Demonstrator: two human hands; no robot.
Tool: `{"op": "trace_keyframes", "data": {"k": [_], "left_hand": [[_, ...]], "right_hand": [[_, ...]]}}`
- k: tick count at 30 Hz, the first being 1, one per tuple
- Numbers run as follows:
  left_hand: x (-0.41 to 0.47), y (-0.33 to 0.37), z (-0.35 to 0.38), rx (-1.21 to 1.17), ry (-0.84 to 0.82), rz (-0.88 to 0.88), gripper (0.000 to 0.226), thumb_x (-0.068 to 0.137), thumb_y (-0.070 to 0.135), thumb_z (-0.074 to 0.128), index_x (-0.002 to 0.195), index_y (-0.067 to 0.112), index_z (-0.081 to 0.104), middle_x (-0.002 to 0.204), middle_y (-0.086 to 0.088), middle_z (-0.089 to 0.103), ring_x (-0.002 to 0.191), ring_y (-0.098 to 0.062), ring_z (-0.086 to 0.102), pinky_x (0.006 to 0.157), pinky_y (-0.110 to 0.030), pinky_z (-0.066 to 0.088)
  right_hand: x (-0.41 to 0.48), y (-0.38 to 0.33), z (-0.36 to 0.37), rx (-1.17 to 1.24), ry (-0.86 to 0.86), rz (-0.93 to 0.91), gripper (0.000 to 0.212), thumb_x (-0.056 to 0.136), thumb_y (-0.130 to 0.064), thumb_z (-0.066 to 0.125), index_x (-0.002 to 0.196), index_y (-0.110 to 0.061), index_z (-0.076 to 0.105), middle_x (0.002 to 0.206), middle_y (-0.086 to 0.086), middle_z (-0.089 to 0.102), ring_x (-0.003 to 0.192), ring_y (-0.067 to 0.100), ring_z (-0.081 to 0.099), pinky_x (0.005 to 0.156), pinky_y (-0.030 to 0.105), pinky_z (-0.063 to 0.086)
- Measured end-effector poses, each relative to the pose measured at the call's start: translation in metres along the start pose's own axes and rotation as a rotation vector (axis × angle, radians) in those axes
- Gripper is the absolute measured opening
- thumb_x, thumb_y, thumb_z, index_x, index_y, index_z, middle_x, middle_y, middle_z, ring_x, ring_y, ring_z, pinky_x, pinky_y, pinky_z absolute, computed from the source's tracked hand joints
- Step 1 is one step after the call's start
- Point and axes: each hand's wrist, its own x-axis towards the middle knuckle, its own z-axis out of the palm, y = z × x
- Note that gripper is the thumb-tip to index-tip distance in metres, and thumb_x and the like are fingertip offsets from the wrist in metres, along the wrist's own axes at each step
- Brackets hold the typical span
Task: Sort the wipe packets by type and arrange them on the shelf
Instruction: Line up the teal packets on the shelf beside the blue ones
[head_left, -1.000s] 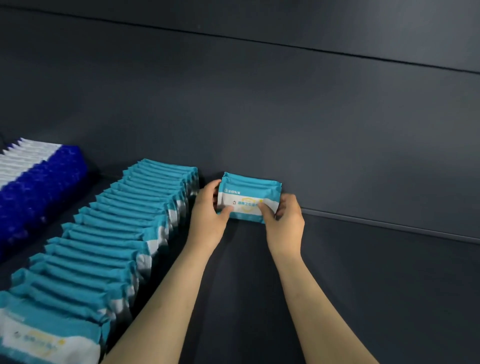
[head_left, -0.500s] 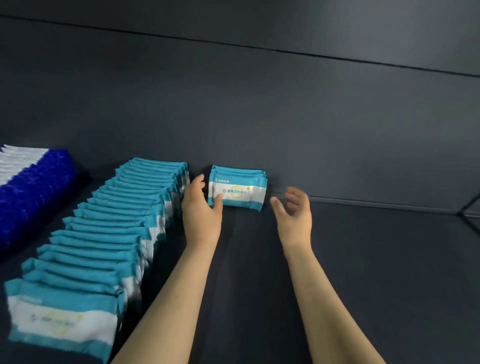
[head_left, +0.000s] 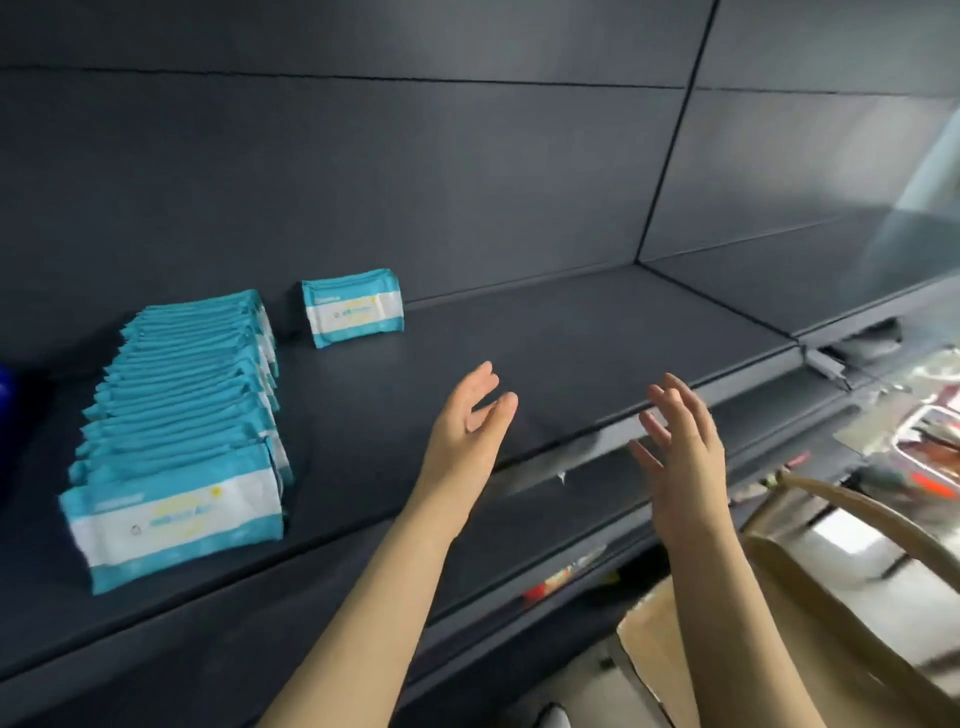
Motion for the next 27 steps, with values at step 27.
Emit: {"op": "trace_keyframes", "data": {"k": [27], "left_hand": [[-0.244,-0.164,0.372,0.285,-0.673,-0.569,0.042,0.099,0.037,0.055,0.138,0.024,0.051,0.135,0.003,0.055,0.124,-0.015,0.053,0.105,-0.037,0.045]], "right_hand": [[-0.226,0.091,-0.518,-0.020,0.934,0.432,0.048,0.102,-0.037,0.050,0.147,-0.022,0.042,0.147,0.002,0.048,0.127,0.017,0.050,0.108,0.041,0.041]]}}
